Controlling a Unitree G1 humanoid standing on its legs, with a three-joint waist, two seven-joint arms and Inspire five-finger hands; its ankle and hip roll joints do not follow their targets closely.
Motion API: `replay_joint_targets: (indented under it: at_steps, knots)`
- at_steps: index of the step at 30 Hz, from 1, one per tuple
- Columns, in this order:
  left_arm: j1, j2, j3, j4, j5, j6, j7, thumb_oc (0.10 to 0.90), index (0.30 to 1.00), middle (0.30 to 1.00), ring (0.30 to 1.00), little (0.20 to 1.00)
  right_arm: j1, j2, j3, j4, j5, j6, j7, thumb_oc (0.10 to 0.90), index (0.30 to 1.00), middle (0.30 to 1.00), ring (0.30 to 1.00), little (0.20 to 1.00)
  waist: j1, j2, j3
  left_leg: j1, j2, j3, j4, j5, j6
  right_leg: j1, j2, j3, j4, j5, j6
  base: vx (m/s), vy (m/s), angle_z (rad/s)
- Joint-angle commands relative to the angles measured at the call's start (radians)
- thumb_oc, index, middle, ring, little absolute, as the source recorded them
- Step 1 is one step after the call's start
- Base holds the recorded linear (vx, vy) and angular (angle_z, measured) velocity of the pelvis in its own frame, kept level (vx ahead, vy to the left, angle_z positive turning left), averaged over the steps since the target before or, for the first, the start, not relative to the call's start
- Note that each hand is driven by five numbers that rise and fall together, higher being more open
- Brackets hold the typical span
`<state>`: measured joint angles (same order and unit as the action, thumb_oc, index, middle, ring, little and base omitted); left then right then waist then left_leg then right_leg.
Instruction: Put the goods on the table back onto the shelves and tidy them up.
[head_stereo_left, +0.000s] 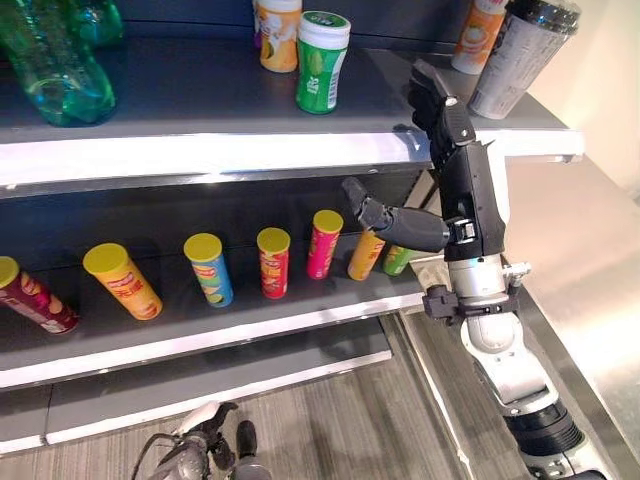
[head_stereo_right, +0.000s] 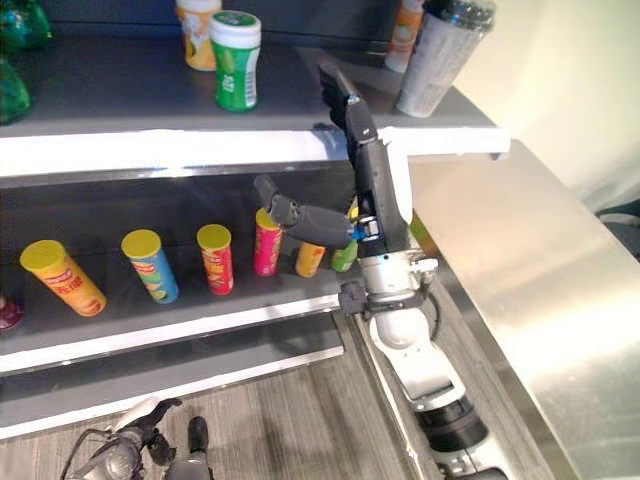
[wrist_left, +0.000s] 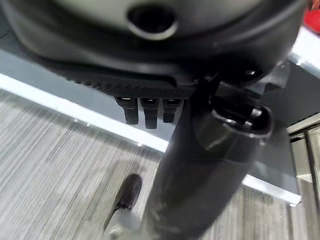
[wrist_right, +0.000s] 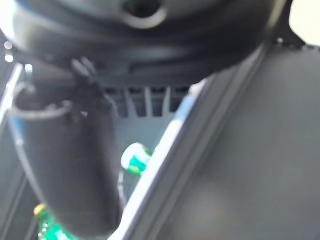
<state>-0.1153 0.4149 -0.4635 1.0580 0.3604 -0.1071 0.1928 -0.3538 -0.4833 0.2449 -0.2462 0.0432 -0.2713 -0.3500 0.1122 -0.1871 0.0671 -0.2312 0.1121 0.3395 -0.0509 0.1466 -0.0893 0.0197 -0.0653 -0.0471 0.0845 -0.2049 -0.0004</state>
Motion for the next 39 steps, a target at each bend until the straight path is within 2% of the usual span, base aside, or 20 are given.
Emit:
replay_joint_targets:
  at_steps: [1, 5, 7, 8, 9, 10, 12, 13, 14, 18, 19, 21, 25, 26, 27, 28, 30, 31, 35, 39]
  knots:
    - [-0.039, 0.004, -0.007, -0.004, 0.035, -0.017, 0.046, 0.800, 0.900, 0.900, 0.900, 0.900, -0.102, -0.015, -0.068, -0.025, 0.061, -0.055, -0.045, 0.800, 0.900, 0.900, 0.900, 0.900, -0.017, -0.007, -0.016, 0.197, 0.115, -0.042, 0.308, -0.234, 0.038, -0.074, 0.013, 0.034, -0.109, 0.256, 0.103, -0.03, 0.162, -0.01]
    - [-0.049, 0.008, -0.029, 0.001, 0.046, -0.014, 0.050, 0.800, 0.900, 0.900, 0.900, 0.900, -0.132, -0.072, -0.100, 0.004, 0.119, -0.056, -0.044, 0.800, 0.900, 0.900, 0.900, 0.900, -0.050, 0.001, -0.028, 0.252, 0.149, -0.038, 0.379, -0.224, 0.019, -0.090, 0.009, 0.025, -0.108, 0.274, 0.099, -0.03, 0.207, -0.05]
    - [-0.045, 0.010, -0.050, 0.003, 0.051, -0.016, 0.037, 0.800, 0.900, 0.900, 0.900, 0.900, -0.149, -0.172, -0.166, 0.033, 0.187, -0.058, -0.048, 0.800, 0.900, 0.900, 0.900, 0.900, -0.096, 0.021, -0.048, 0.343, 0.165, 0.024, 0.316, -0.254, -0.001, -0.102, 0.000, 0.003, -0.105, 0.285, 0.121, -0.03, 0.301, 0.13]
    - [-0.046, 0.007, -0.050, 0.003, 0.051, -0.016, 0.037, 0.800, 0.900, 0.900, 0.900, 0.900, -0.151, -0.175, -0.165, 0.035, 0.190, -0.060, -0.047, 0.800, 0.900, 0.900, 0.900, 0.900, -0.091, 0.024, -0.043, 0.354, 0.164, 0.030, 0.307, -0.252, -0.001, -0.098, 0.001, 0.007, -0.105, 0.285, 0.122, -0.07, 0.223, 0.69]
    - [-0.049, 0.011, -0.064, -0.004, 0.054, -0.019, 0.032, 0.800, 0.900, 0.900, 0.900, 0.900, -0.153, -0.222, -0.197, 0.045, 0.220, -0.065, -0.052, 0.800, 0.900, 0.900, 0.900, 0.900, -0.111, 0.027, -0.048, 0.376, 0.160, 0.068, 0.245, -0.258, -0.012, -0.113, -0.006, -0.003, -0.104, 0.297, 0.135, -0.13, 0.355, 0.58]
    - [-0.056, 0.015, -0.088, 0.008, 0.067, -0.018, 0.020, 0.800, 0.900, 0.900, 0.900, 0.900, -0.166, -0.281, -0.230, 0.082, 0.261, -0.065, -0.055, 0.800, 0.900, 0.900, 0.900, 0.900, -0.141, 0.026, -0.065, 0.425, 0.124, 0.114, 0.095, -0.271, -0.032, -0.137, -0.019, -0.015, -0.103, 0.336, 0.166, -0.16, 0.439, 0.42]
    - [-0.069, 0.034, -0.111, 0.021, 0.083, -0.017, 0.020, 0.800, 0.900, 0.900, 0.900, 0.900, -0.197, -0.352, -0.248, 0.129, 0.326, -0.082, -0.052, 0.800, 0.900, 0.900, 0.900, 0.900, -0.159, 0.012, -0.072, 0.463, 0.081, 0.138, -0.024, -0.259, -0.035, -0.163, -0.034, -0.008, -0.096, 0.397, 0.199, -0.19, 0.442, 0.04]
    - [-0.081, 0.055, -0.120, 0.052, 0.091, -0.017, 0.021, 0.800, 0.900, 0.900, 0.900, 0.900, -0.235, -0.495, -0.290, 0.182, 0.465, -0.100, -0.039, 0.800, 0.900, 0.900, 0.900, 0.900, -0.189, -0.012, -0.066, 0.439, 0.032, 0.129, -0.036, -0.320, -0.020, -0.208, -0.065, 0.020, -0.095, 0.508, 0.245, -0.21, 0.371, 0.05]
    - [-0.081, 0.055, -0.120, 0.053, 0.091, -0.017, 0.021, 0.800, 0.900, 0.900, 0.900, 0.900, -0.235, -0.495, -0.290, 0.183, 0.465, -0.100, -0.039, 0.800, 0.900, 0.900, 0.900, 0.900, -0.189, -0.012, -0.066, 0.439, 0.032, 0.129, -0.036, -0.320, -0.020, -0.209, -0.065, 0.020, -0.095, 0.509, 0.245, -0.22, 0.365, -0.07]
    - [-0.063, 0.061, -0.093, 0.103, 0.088, -0.018, 0.014, 0.800, 0.900, 0.900, 0.900, 0.900, -0.172, -0.654, -0.415, 0.199, 0.605, -0.149, -0.001, 0.800, 0.900, 0.900, 0.900, 0.900, -0.226, -0.038, -0.053, 0.408, 0.000, 0.129, -0.036, -0.330, -0.012, -0.234, -0.084, 0.061, -0.120, 0.627, 0.262, -0.10, 0.200, -0.05]
    - [-0.051, 0.063, -0.061, 0.122, 0.095, -0.018, 0.015, 0.800, 0.900, 0.900, 0.900, 0.900, -0.089, -0.673, -0.497, 0.190, 0.641, -0.172, 0.024, 0.800, 0.900, 0.900, 0.900, 0.900, -0.248, -0.045, -0.053, 0.394, -0.001, 0.129, -0.036, -0.331, -0.011, -0.243, -0.085, 0.084, -0.140, 0.665, 0.262, -0.07, 0.164, -0.06]
    - [-0.054, 0.070, -0.057, 0.126, 0.103, -0.022, 0.014, 0.800, 0.900, 0.900, 0.900, 0.900, -0.017, -0.672, -0.571, 0.180, 0.662, -0.182, 0.037, 0.800, 0.900, 0.900, 0.900, 0.900, -0.253, -0.053, -0.056, 0.382, -0.002, 0.129, -0.036, -0.330, -0.008, -0.253, -0.081, 0.096, -0.153, 0.686, 0.262, -0.04, 0.107, -0.02]
    - [-0.047, 0.058, -0.033, 0.119, 0.108, -0.021, 0.004, 0.800, 0.900, 0.900, 0.900, 0.900, 0.186, -0.584, -0.751, 0.104, 0.679, -0.209, 0.064, 0.800, 0.900, 0.900, 0.900, 0.900, -0.303, -0.054, -0.063, 0.350, 0.010, 0.132, -0.036, -0.322, -0.002, -0.293, -0.039, 0.136, -0.146, 0.728, 0.262, -0.02, 0.099, -0.08]
    - [-0.041, 0.053, -0.021, 0.115, 0.115, -0.020, -0.002, 0.800, 0.900, 0.900, 0.900, 0.900, 0.254, -0.517, -0.816, 0.068, 0.659, -0.230, 0.064, 0.800, 0.900, 0.900, 0.900, 0.900, -0.328, -0.023, -0.067, 0.328, 0.024, 0.123, -0.036, -0.341, 0.015, -0.278, -0.002, 0.154, -0.146, 0.667, 0.262, -0.19, 0.248, -0.21]
    - [-0.032, 0.045, -0.006, 0.112, 0.115, -0.016, -0.014, 0.800, 0.900, 0.900, 0.900, 0.900, 0.347, -0.404, -0.885, -0.004, 0.618, -0.242, 0.068, 0.800, 0.900, 0.900, 0.900, 0.900, -0.341, -0.008, -0.081, 0.280, 0.027, 0.136, -0.036, -0.331, 0.032, -0.237, 0.019, 0.188, -0.106, 0.589, 0.262, -0.16, 0.236, -0.14]
    - [-0.030, 0.046, -0.007, 0.112, 0.116, -0.015, -0.014, 0.800, 0.900, 0.900, 0.900, 0.900, 0.355, -0.397, -0.889, -0.013, 0.615, -0.240, 0.067, 0.800, 0.900, 0.900, 0.900, 0.900, -0.338, -0.008, -0.083, 0.282, 0.029, 0.137, -0.036, -0.337, 0.033, -0.238, 0.021, 0.189, -0.102, 0.584, 0.262, -0.25, 0.111, -0.23]
    - [-0.021, 0.048, 0.010, 0.109, 0.119, -0.016, -0.019, 0.800, 0.900, 0.900, 0.900, 0.900, 0.419, -0.310, -0.923, -0.062, 0.585, -0.241, 0.075, 0.800, 0.900, 0.900, 0.900, 0.900, -0.337, -0.006, -0.100, 0.259, 0.025, 0.154, -0.036, -0.335, 0.043, -0.204, 0.025, 0.212, -0.071, 0.551, 0.262, -0.17, 0.056, -0.49]
    - [-0.013, 0.043, 0.038, 0.114, 0.132, -0.012, -0.025, 0.800, 0.900, 0.900, 0.900, 0.900, 0.461, -0.217, -0.935, -0.097, 0.554, -0.241, 0.090, 0.800, 0.900, 0.900, 0.900, 0.900, -0.328, -0.001, -0.122, 0.242, 0.024, 0.172, -0.036, -0.328, 0.047, -0.160, 0.024, 0.229, -0.073, 0.531, 0.262, -0.15, 0.054, -0.48]
    - [0.009, 0.021, 0.062, 0.110, 0.137, -0.012, -0.048, 0.800, 0.900, 0.900, 0.900, 0.900, 0.610, 0.002, -0.949, -0.181, 0.443, -0.206, 0.107, 0.800, 0.900, 0.900, 0.900, 0.900, -0.329, -0.002, -0.136, 0.253, 0.009, 0.209, -0.036, -0.332, 0.047, -0.151, 0.031, 0.286, -0.082, 0.587, 0.262, -0.03, 0.010, -0.56]
    - [0.022, -0.001, 0.065, 0.118, 0.111, -0.016, -0.078, 0.800, 0.900, 0.900, 0.900, 0.900, 0.682, 0.089, -0.897, -0.227, 0.403, -0.170, 0.150, 0.800, 0.900, 0.900, 0.900, 0.900, -0.333, 0.008, -0.133, 0.266, 0.000, 0.215, -0.036, -0.340, 0.050, -0.156, 0.039, 0.300, -0.075, 0.619, 0.262, 0.00, 0.001, -0.20]
